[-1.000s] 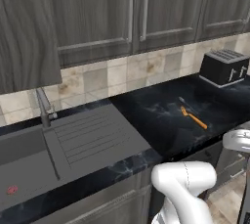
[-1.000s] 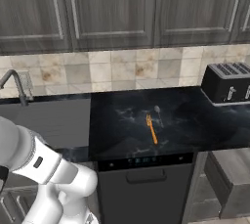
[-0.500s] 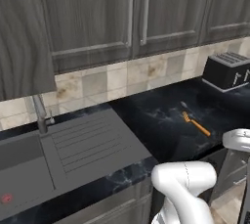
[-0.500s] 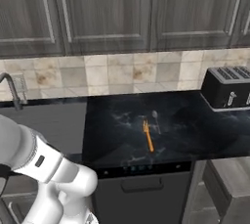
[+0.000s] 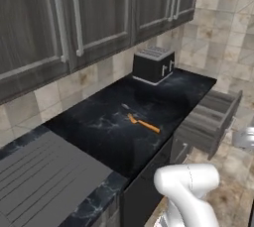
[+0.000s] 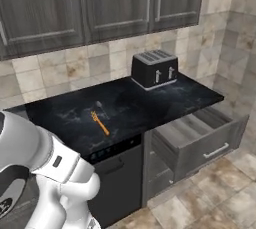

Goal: Organize the utensils by type. Pick up the wooden spoons from the counter and place them in the open cabinet. Then pick up the metallic utensils from the counter and place them in the open drawer.

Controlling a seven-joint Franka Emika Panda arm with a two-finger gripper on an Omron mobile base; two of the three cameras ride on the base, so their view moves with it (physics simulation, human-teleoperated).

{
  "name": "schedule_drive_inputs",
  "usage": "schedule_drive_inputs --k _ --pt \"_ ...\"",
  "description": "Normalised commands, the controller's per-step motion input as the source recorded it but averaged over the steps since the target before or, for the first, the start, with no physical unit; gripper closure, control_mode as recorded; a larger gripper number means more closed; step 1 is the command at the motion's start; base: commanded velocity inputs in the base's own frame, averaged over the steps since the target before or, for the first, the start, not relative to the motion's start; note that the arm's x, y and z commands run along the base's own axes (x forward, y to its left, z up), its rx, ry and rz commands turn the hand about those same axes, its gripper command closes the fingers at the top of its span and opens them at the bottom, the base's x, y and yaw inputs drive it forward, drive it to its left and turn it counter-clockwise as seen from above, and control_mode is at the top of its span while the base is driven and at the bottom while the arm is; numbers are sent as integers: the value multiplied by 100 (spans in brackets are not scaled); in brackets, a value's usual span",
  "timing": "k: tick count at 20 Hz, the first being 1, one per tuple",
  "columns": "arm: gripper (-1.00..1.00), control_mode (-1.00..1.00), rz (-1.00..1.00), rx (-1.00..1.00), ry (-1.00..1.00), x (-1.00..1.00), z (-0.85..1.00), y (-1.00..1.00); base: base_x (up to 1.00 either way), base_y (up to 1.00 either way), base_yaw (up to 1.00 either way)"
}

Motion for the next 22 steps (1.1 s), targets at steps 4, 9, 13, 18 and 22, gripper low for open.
schedule_drive_inputs --k 4,9,13,18,22 --pt "-100 100 0 0 0 0 0 0 18 11 -22" --pt "-100 100 0 0 0 0 0 0 55 15 8" --pt "-100 100 0 0 0 0 0 0 72 -10 17" --pt "-100 100 0 0 0 0 0 0 66 -31 9" --pt "-100 100 0 0 0 0 0 0 76 -19 4"
